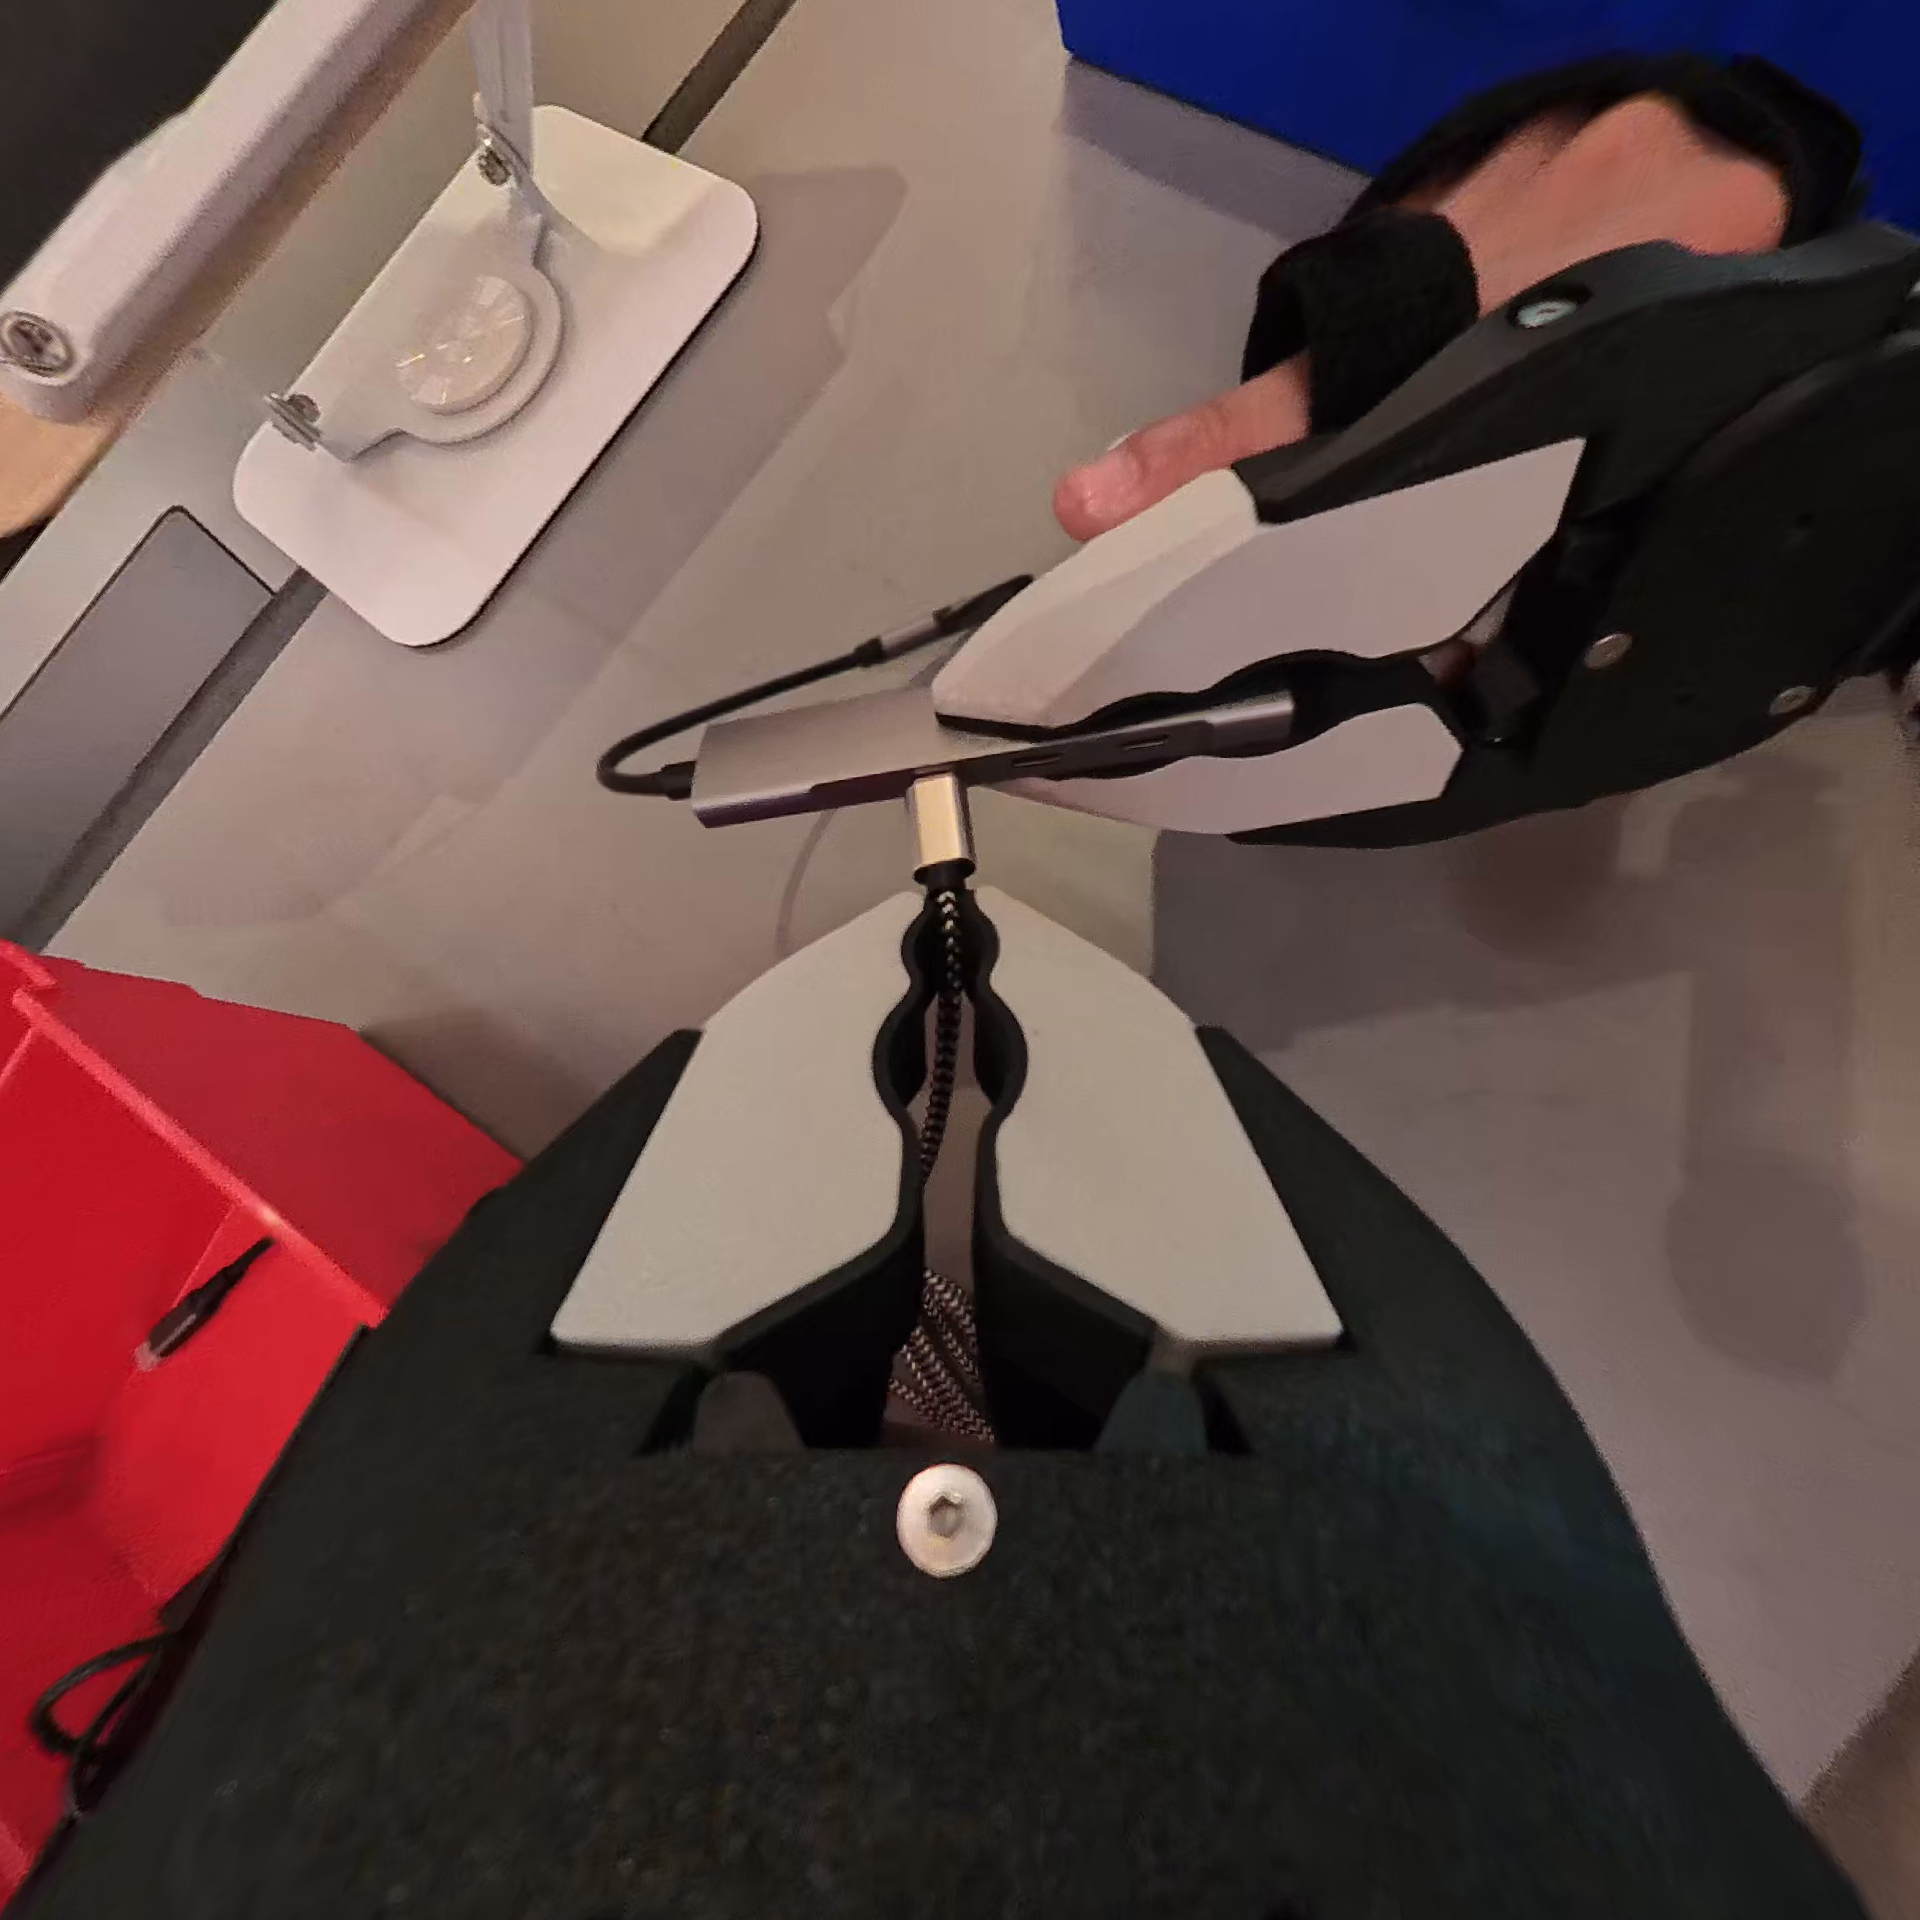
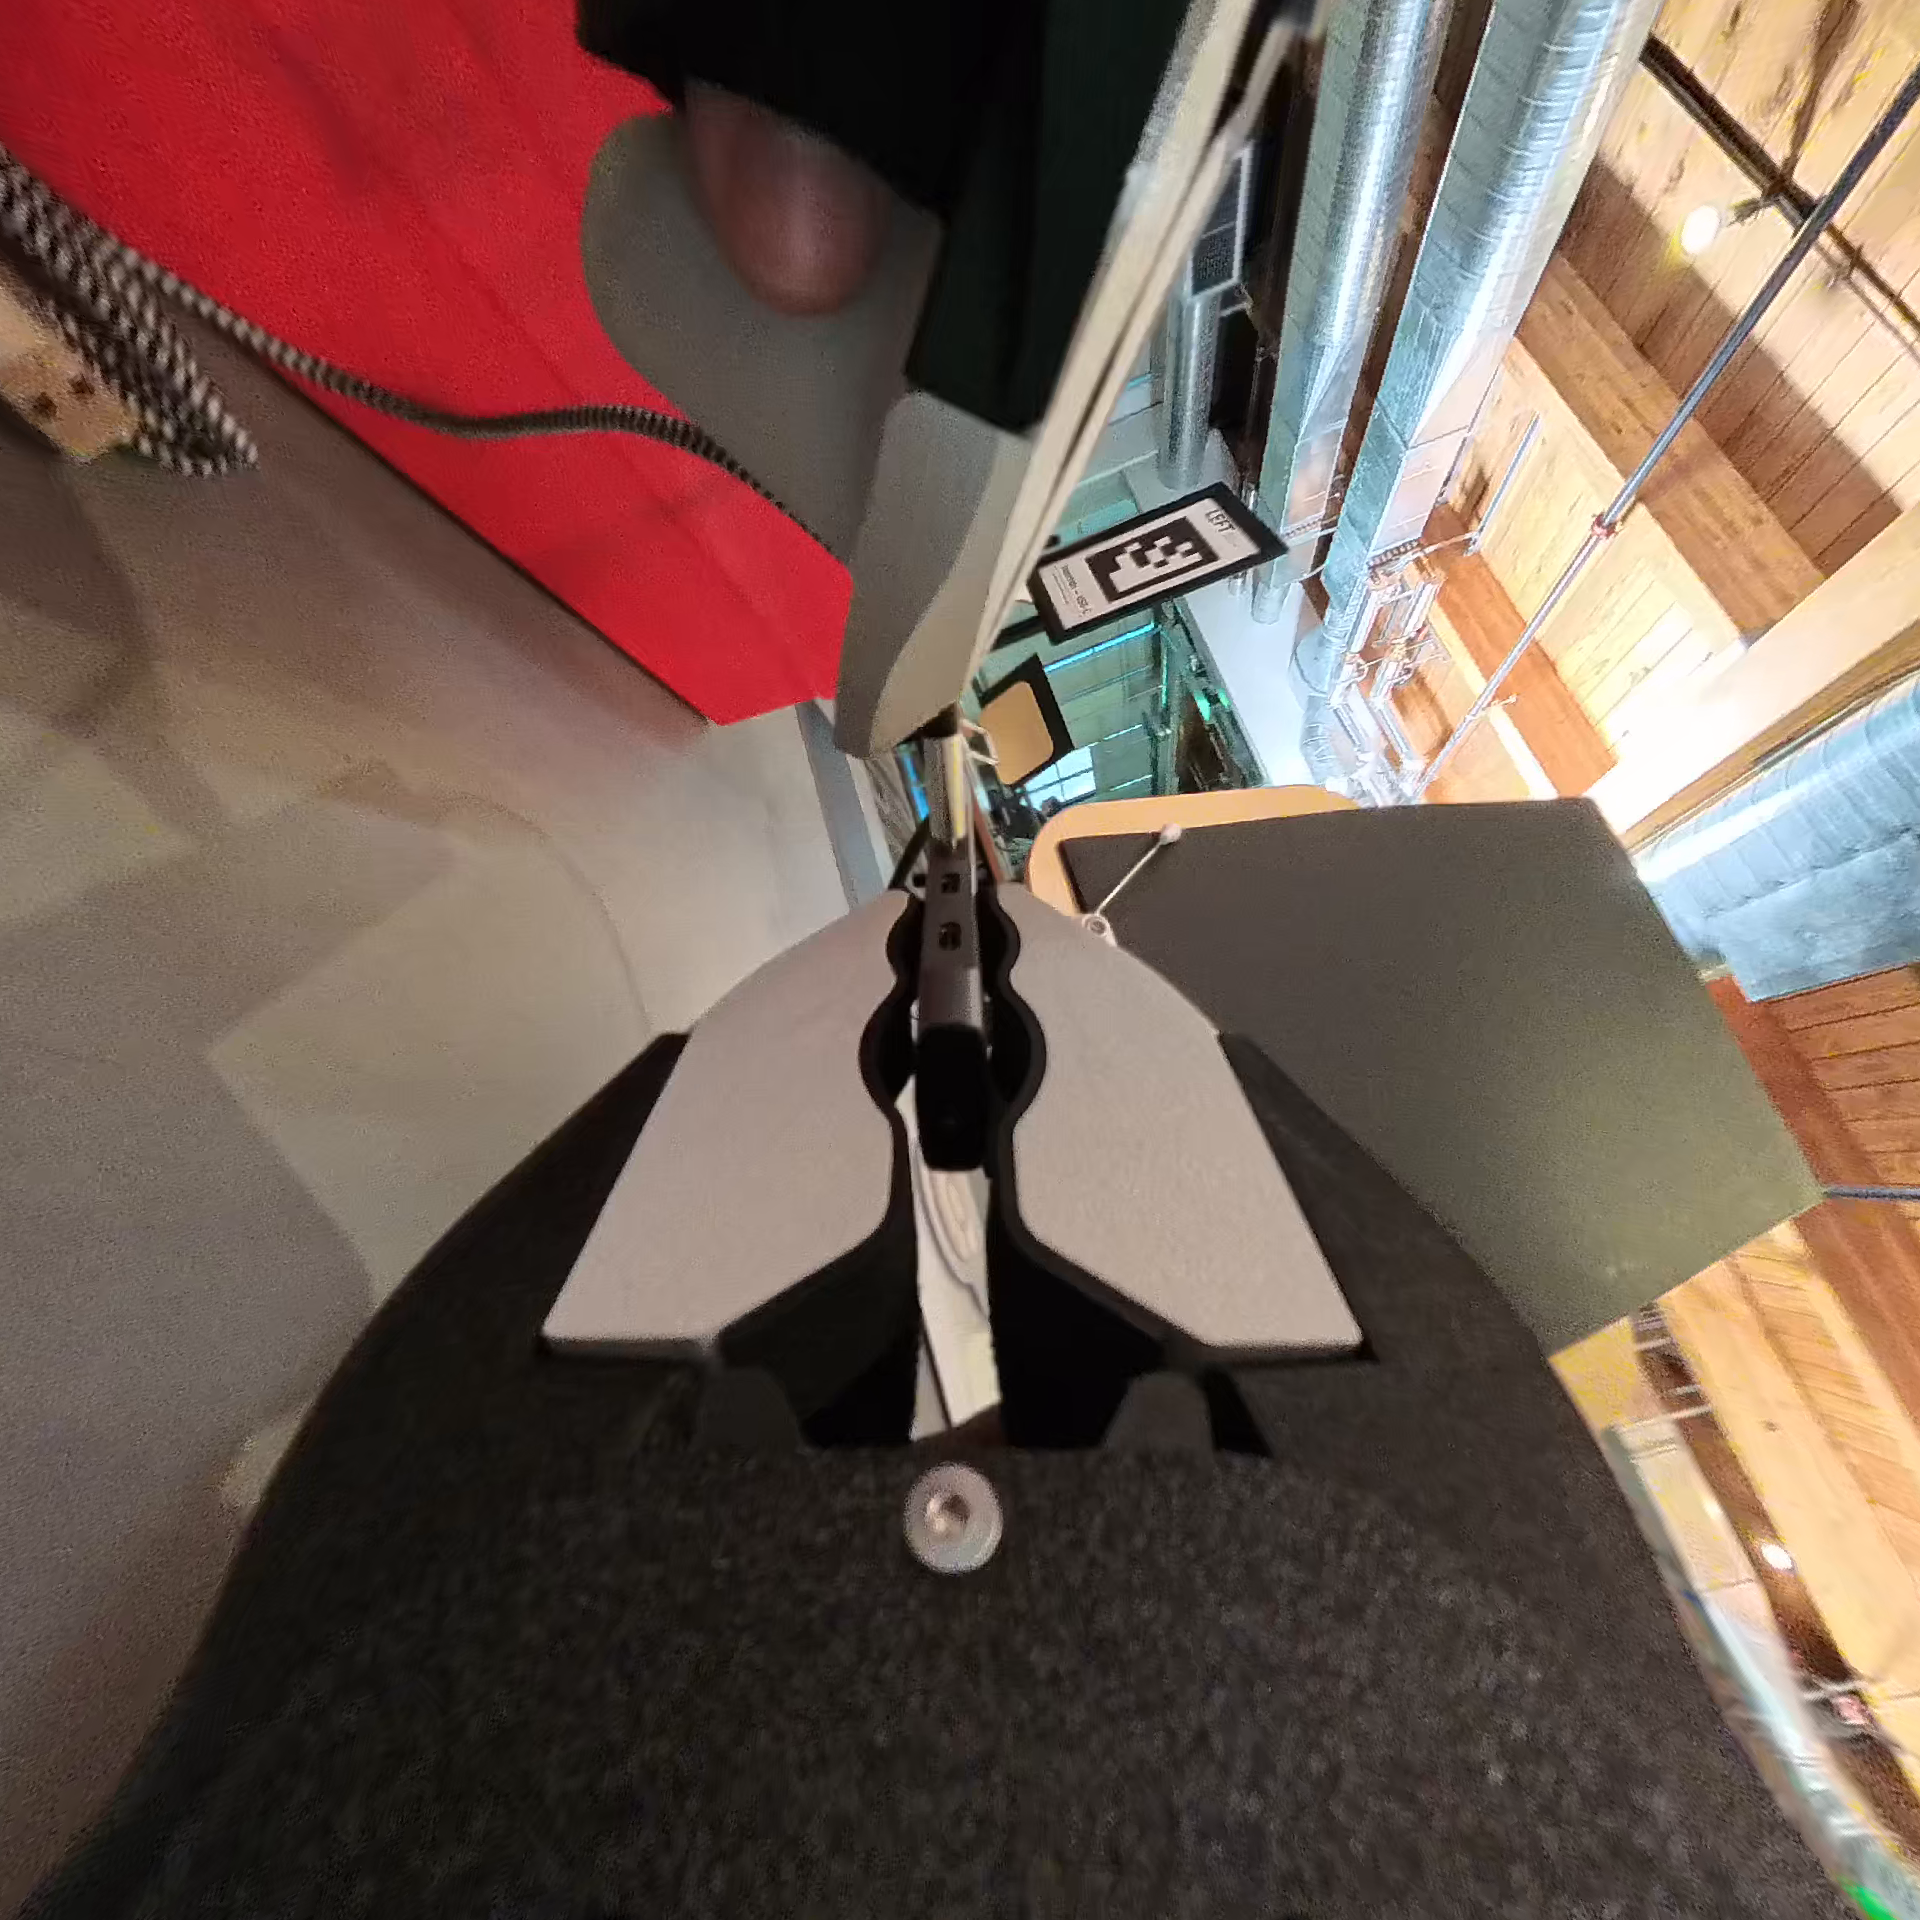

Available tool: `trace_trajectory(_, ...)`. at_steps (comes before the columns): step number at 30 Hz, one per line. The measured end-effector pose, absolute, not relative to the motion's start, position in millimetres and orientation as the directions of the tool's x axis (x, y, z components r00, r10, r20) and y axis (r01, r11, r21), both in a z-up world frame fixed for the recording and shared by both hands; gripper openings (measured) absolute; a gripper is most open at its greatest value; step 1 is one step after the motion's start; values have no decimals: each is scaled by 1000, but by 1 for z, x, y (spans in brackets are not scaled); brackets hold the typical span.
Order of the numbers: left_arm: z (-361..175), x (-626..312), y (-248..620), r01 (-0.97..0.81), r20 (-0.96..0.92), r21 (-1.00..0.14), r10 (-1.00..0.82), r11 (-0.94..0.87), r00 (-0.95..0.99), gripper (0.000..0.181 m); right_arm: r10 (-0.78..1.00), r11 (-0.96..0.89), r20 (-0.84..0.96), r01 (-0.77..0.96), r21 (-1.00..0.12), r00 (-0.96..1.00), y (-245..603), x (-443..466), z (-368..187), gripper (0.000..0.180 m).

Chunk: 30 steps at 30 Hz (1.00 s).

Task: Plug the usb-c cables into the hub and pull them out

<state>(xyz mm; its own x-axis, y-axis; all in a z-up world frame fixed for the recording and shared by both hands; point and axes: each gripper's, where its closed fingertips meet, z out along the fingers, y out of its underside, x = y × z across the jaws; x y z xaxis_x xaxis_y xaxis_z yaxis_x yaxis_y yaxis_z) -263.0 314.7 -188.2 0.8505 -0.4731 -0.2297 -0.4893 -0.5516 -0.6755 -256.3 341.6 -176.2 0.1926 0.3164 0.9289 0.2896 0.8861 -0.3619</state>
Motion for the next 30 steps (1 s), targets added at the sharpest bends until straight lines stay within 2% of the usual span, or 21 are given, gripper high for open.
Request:
trace_trajectory(6,-179,-261,306,-516,-234,-654,-500,-553,833,2,286,912,928,231,-340,240,334,-254,-167,9)
trace_trajectory(17,-184,-266,299,-531,-216,-618,-524,-580,824,2,353,898,916,205,-389,192,331,-257,-175,8)
trace_trajectory(22,-187,-269,293,-567,-228,-584,-552,-581,802,2,322,908,930,219,-357,179,331,-259,-181,9)
trace_trajectory(30,-189,-273,288,-560,-205,-567,-555,-604,806,2,329,911,924,191,-365,196,325,-258,-173,9)
